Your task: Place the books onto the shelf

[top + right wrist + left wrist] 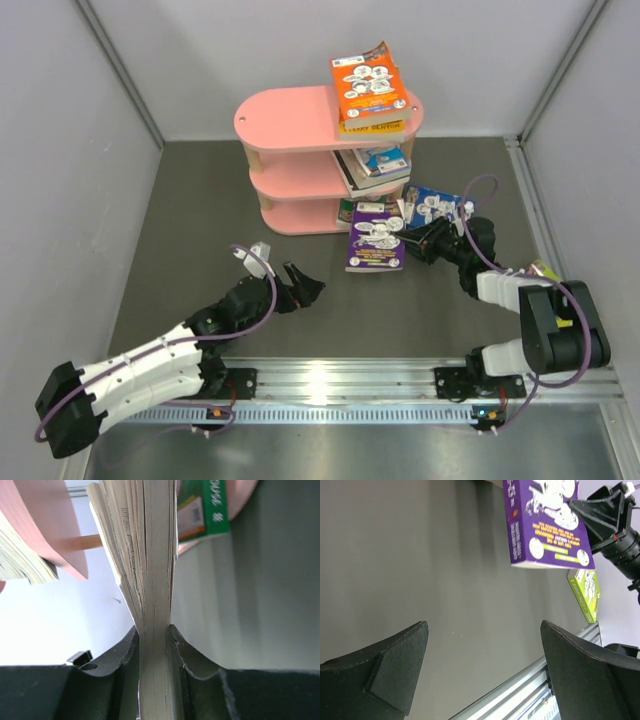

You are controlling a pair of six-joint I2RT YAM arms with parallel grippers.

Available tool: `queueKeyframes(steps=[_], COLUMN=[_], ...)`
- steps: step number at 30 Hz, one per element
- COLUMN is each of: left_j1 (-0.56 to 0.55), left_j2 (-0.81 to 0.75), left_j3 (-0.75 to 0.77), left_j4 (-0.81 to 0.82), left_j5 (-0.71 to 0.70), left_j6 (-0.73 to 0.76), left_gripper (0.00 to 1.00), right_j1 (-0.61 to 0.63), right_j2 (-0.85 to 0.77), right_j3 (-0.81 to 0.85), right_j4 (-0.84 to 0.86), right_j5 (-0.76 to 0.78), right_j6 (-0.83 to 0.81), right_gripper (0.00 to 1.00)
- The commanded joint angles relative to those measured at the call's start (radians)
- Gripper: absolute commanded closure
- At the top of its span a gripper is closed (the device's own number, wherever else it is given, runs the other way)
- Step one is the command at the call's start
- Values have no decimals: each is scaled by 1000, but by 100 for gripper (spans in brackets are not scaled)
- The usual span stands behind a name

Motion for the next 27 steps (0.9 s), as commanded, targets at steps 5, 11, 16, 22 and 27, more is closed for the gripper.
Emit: queueKeyframes(steps=[5, 11, 16, 22, 27], left_j1=[4, 4, 7, 15, 36], left_j2=[11, 31, 47, 71, 120], left_j3=[-5, 1, 6, 0, 7], left_j4=[13, 28, 28, 40, 74], left_j5=[-23, -28, -31, -34, -8], left_j6=[12, 20, 29, 38, 48], left_gripper=[1, 1, 1, 1, 1], right_j1=[38, 54, 58, 58, 51], right_j2=[126, 300, 404, 484, 544], right_j3=[170, 260, 342, 438, 536], right_j4=[256, 364, 392, 326, 251], right_j5=[-10, -22, -22, -7, 7], right_j6=[78, 141, 159, 123, 93], right_gripper=[100, 100, 100, 100, 100])
